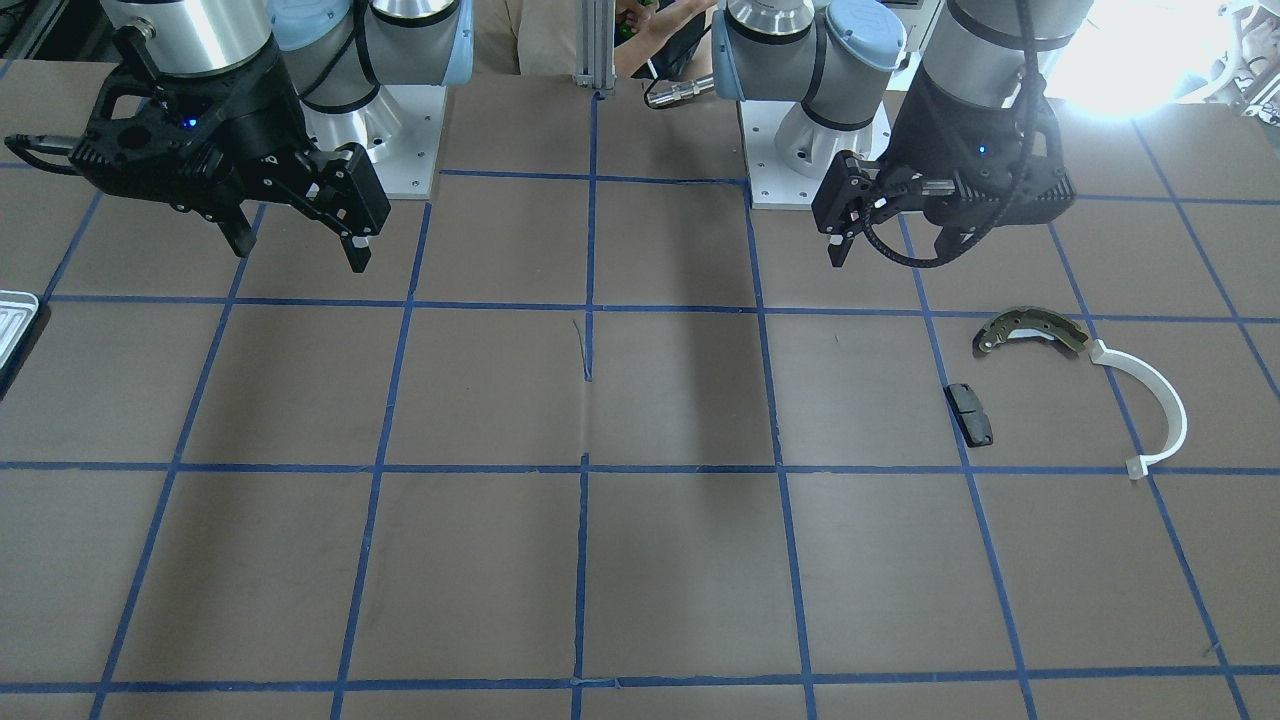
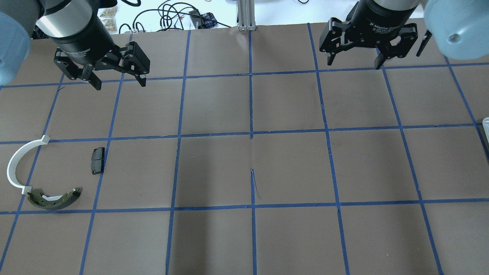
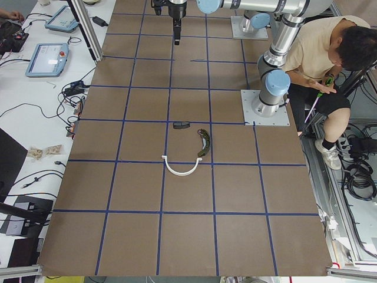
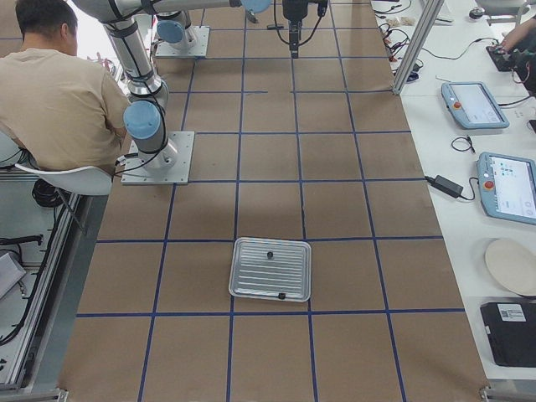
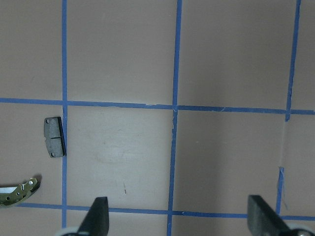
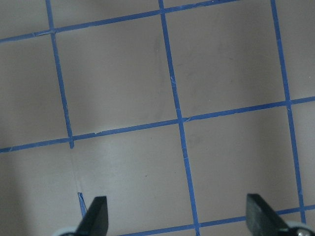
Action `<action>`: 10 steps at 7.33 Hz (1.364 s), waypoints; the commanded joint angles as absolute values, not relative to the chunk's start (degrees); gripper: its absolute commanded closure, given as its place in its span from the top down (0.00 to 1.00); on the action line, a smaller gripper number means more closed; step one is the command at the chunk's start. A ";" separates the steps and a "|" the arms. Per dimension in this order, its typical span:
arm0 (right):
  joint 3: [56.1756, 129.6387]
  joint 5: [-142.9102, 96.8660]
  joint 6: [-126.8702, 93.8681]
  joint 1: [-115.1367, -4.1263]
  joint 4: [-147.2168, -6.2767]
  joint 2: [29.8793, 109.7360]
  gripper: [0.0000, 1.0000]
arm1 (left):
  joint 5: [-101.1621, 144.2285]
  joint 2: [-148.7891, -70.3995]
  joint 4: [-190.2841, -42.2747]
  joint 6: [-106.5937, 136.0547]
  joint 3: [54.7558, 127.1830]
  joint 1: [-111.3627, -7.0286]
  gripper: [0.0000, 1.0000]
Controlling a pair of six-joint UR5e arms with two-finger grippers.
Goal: Place bearing gear from tray to pile
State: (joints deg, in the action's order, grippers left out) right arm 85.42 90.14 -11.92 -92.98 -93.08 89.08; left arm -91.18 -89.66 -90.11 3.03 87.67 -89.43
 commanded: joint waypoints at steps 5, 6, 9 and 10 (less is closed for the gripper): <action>85.25 90.88 -11.70 -91.85 -93.08 88.86 1.00 | -91.67 -88.59 -90.26 2.46 87.71 -89.56 1.00; 85.34 91.05 -11.17 -91.50 -92.90 88.86 1.00 | -91.67 -88.51 -90.26 2.46 87.71 -89.65 1.00; 83.86 91.05 4.14 -82.83 -88.88 90.08 1.00 | -91.50 -88.59 -90.18 2.37 87.80 -89.65 1.00; 83.67 92.10 11.61 -78.53 -86.60 90.96 1.00 | -91.58 -88.59 -90.26 2.37 87.80 -89.65 1.00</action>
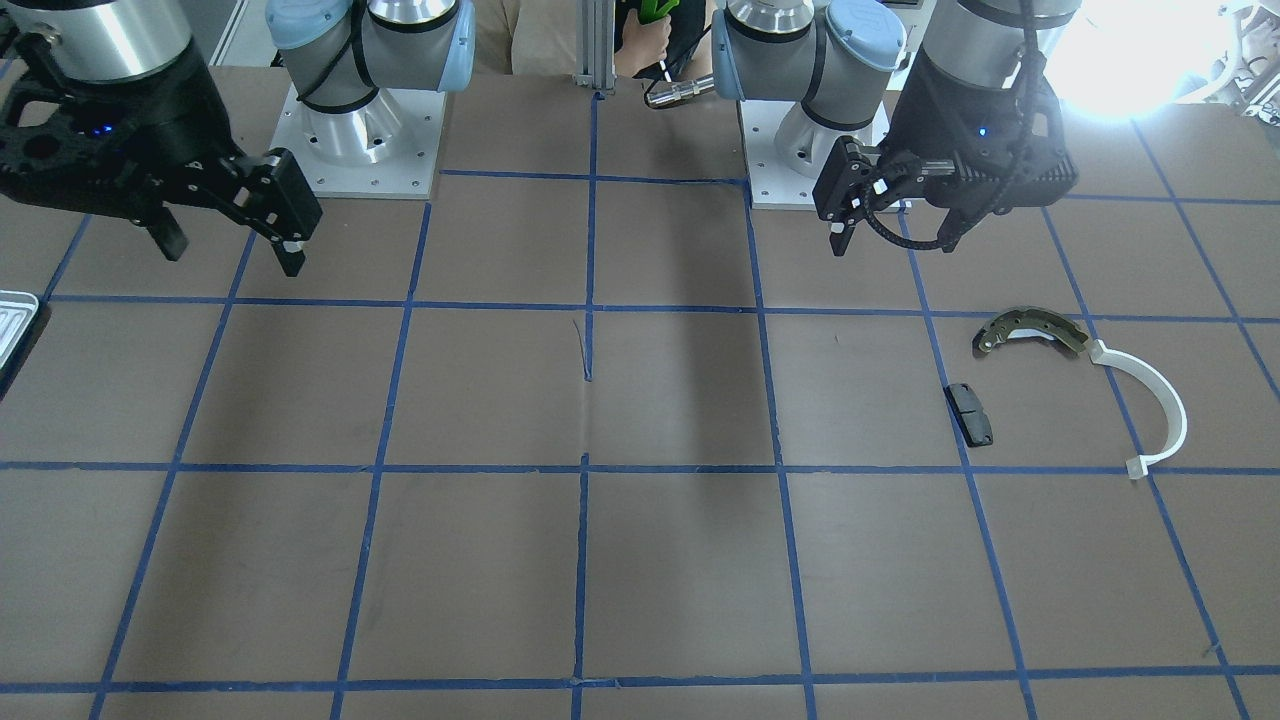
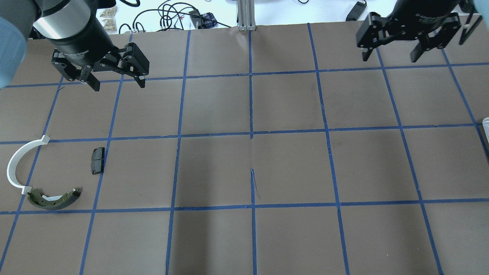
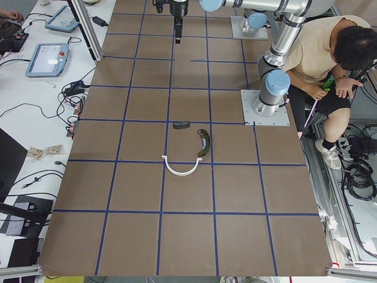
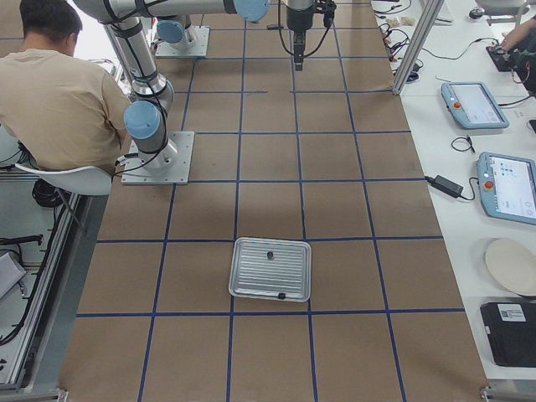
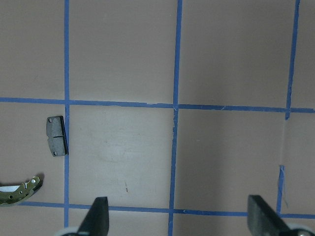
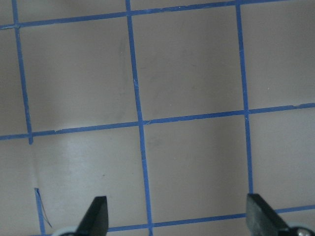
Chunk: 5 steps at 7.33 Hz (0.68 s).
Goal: Place bearing gear from tray to pile
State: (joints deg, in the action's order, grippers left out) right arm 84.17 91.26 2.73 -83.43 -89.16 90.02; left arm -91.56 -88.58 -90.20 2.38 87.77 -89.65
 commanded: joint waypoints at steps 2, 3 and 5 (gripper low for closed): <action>83.67 93.34 28.82 -69.74 -85.96 92.02 1.00 | -91.58 -88.51 -90.26 2.37 87.80 -89.65 1.00; 83.85 93.34 40.40 -63.87 -86.04 91.93 1.00 | -91.58 -88.51 -90.26 2.37 87.80 -89.65 1.00; 84.37 92.55 60.19 -51.30 -86.65 91.15 1.00 | -91.58 -88.51 -90.26 2.37 87.80 -89.65 1.00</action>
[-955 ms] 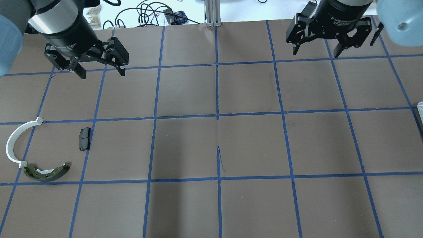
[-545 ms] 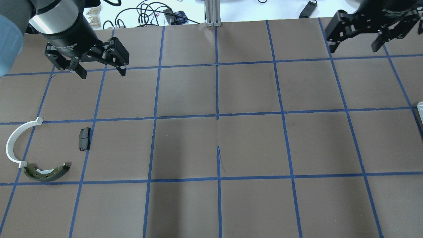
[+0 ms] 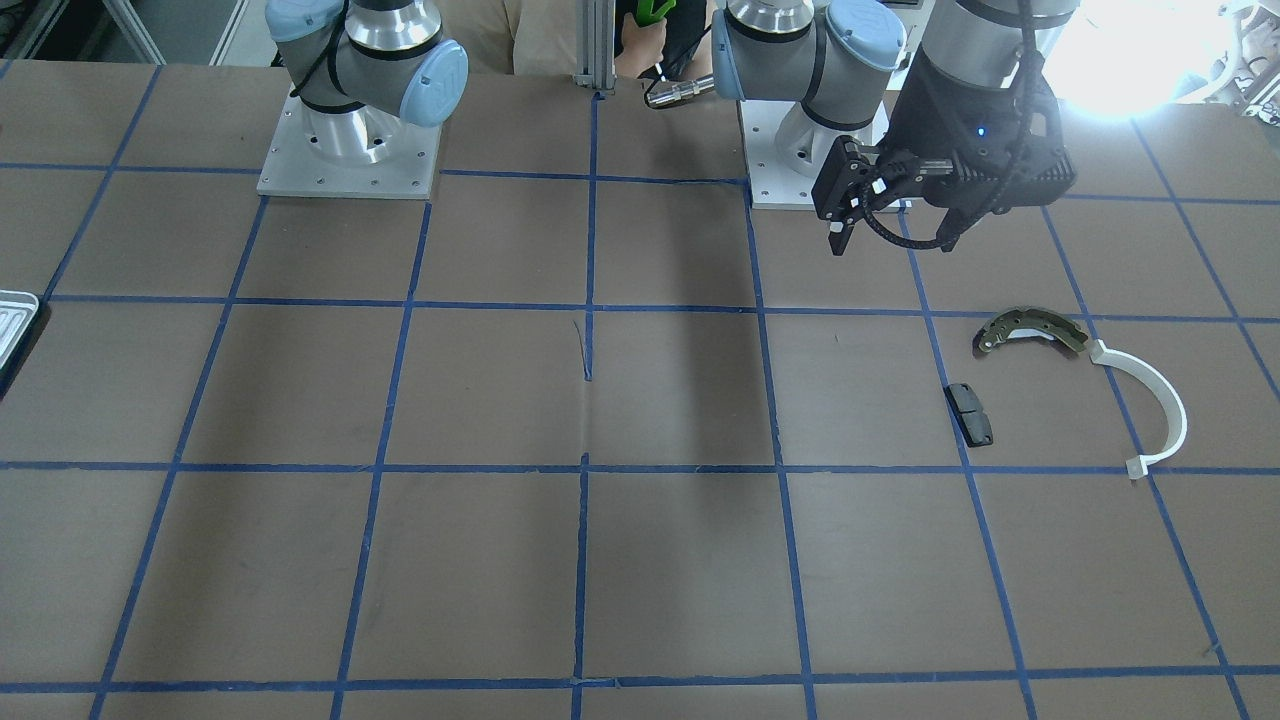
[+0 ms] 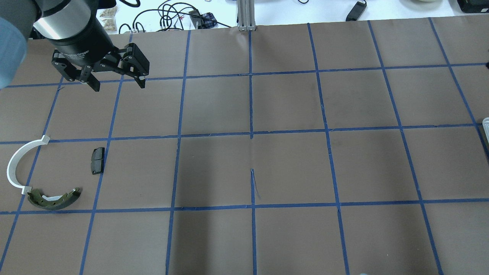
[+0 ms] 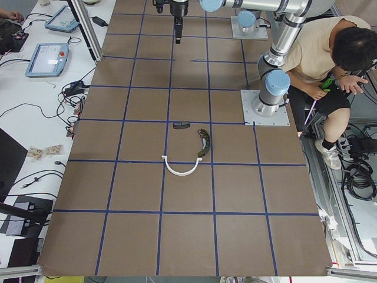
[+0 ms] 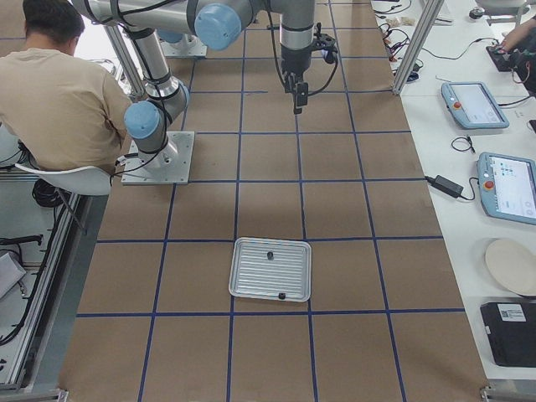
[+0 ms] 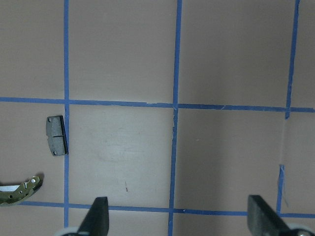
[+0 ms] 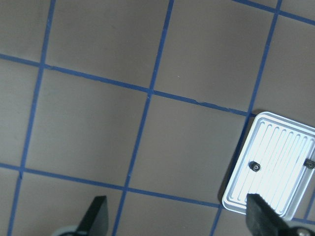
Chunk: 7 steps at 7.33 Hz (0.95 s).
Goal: Place bearing gear from tray to pile
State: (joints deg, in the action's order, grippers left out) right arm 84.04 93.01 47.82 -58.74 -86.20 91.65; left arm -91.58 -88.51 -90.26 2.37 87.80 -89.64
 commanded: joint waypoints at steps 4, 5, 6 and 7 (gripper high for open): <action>84.46 92.90 95.18 -37.12 -99.51 78.10 1.00 | -91.58 -88.51 -90.35 2.37 87.80 -89.65 1.00; 84.46 92.73 102.76 -36.13 -104.45 71.70 1.00 | -91.58 -88.51 -90.35 2.37 87.80 -89.74 1.00; 84.46 92.55 107.27 -35.25 -108.68 66.76 1.00 | -91.58 -88.59 -90.35 2.37 87.89 -89.74 1.00; 84.46 92.72 110.88 -34.03 -113.77 61.66 1.00 | -91.58 -88.51 -90.35 2.37 87.80 -89.74 1.00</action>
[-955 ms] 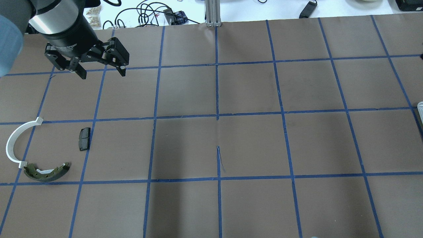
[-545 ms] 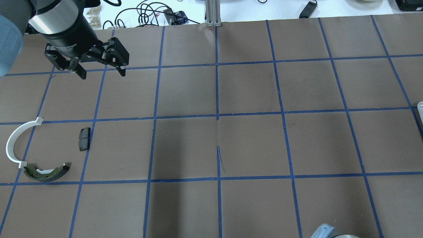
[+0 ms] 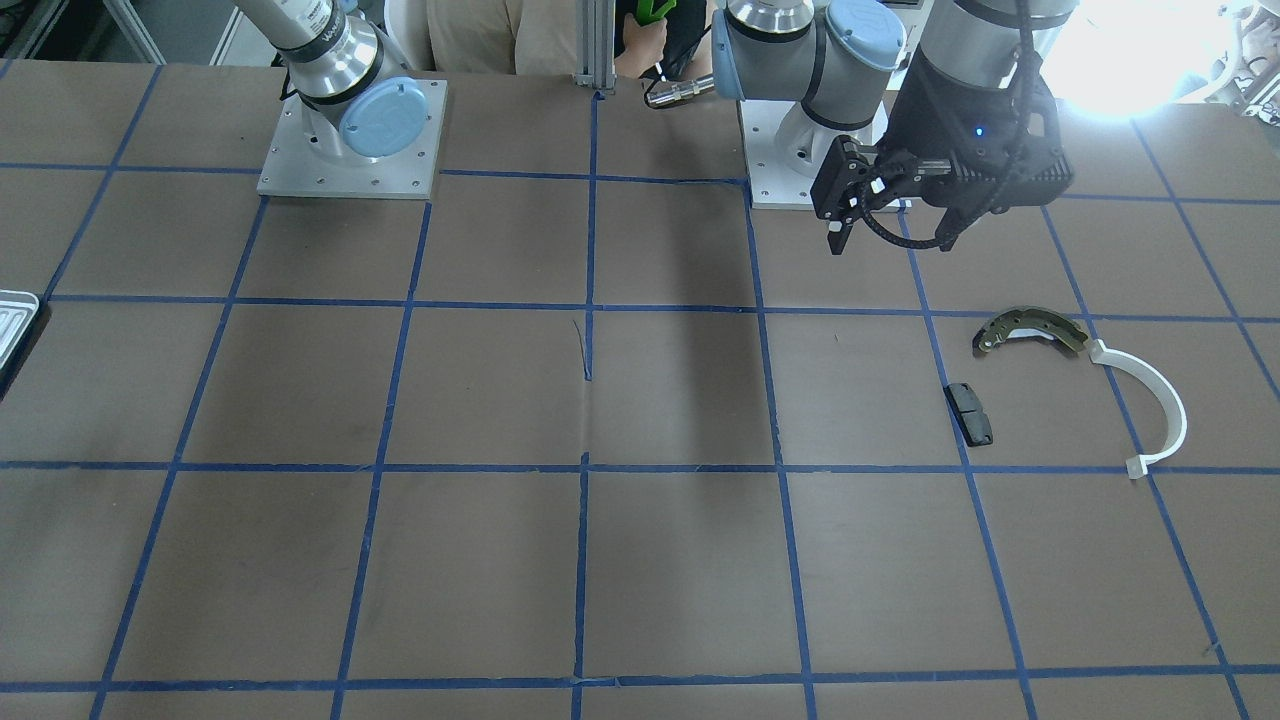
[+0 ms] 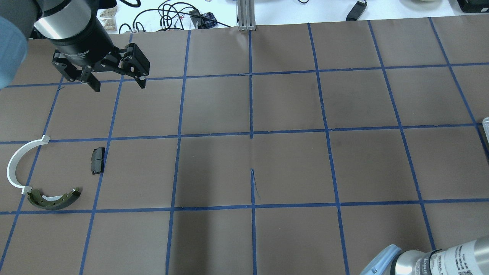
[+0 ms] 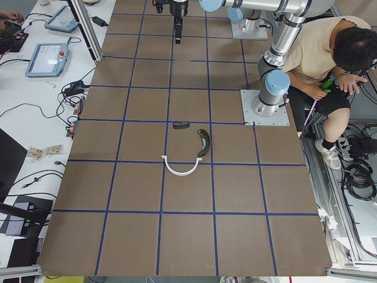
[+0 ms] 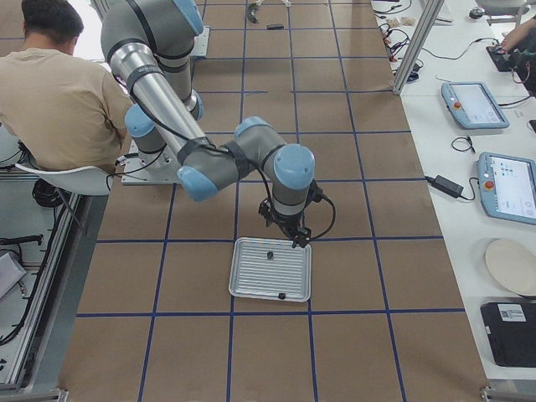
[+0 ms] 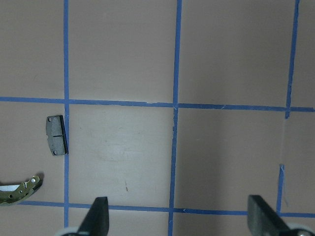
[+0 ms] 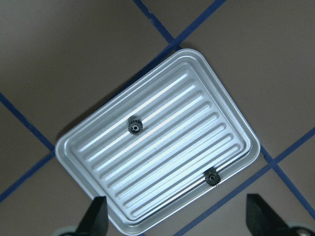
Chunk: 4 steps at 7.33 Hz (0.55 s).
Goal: Place bearing gear from tray to pile
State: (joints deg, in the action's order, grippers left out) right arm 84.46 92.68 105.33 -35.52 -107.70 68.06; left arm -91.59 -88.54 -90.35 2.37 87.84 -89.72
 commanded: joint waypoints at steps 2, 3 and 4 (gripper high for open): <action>84.72 93.69 122.89 -33.22 -124.04 54.78 1.00 | -91.58 -88.59 -90.35 2.37 87.89 -89.74 1.00; 86.03 93.17 130.35 -33.22 -127.76 53.97 1.00 | -91.58 -88.59 -90.35 2.37 87.89 -89.74 1.00; 87.26 92.90 131.47 -33.14 -129.01 53.88 1.00 | -91.58 -88.59 -90.35 2.37 87.89 -89.74 1.00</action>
State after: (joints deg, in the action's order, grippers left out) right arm 85.86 93.20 127.12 -33.26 -125.86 54.76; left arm -91.58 -88.59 -90.35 2.37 87.89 -89.73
